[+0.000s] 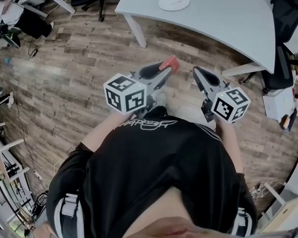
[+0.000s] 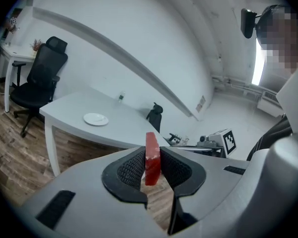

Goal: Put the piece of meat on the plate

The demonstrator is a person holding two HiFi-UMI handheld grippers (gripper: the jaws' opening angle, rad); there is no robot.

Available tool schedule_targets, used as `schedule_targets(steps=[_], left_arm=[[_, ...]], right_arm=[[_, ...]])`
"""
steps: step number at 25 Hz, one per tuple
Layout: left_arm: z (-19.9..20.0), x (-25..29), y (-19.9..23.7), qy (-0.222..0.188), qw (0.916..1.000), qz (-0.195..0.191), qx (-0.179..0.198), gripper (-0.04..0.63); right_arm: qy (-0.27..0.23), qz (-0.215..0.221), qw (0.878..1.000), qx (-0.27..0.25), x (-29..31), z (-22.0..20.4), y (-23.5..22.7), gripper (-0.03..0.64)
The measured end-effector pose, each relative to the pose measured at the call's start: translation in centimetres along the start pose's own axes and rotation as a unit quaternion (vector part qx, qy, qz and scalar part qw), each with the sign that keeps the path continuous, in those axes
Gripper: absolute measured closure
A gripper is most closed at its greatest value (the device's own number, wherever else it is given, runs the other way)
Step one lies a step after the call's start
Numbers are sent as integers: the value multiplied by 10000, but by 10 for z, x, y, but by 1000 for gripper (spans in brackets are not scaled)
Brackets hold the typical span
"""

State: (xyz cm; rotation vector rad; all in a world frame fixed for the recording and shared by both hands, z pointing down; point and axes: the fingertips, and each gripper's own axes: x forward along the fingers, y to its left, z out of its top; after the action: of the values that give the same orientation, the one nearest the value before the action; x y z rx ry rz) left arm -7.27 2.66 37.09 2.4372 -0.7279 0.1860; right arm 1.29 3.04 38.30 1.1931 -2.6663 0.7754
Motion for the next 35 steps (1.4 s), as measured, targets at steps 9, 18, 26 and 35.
schedule_targets(steps=[9, 18, 26, 35], left_arm=[[55, 23, 71, -25, 9999, -96, 120, 503], [75, 35, 84, -62, 9995, -132, 279, 503], [93, 64, 97, -85, 9994, -82, 310, 503], [132, 123, 134, -95, 9998, 110, 147, 503]], right_arm=[[-83, -109, 9999, -58, 70, 45, -32, 606], [-234, -193, 9995, -111, 80, 61, -47, 606], [-230, -146, 9995, -188, 87, 80, -75, 606], [-48, 54, 9999, -105, 123, 115, -141, 606]])
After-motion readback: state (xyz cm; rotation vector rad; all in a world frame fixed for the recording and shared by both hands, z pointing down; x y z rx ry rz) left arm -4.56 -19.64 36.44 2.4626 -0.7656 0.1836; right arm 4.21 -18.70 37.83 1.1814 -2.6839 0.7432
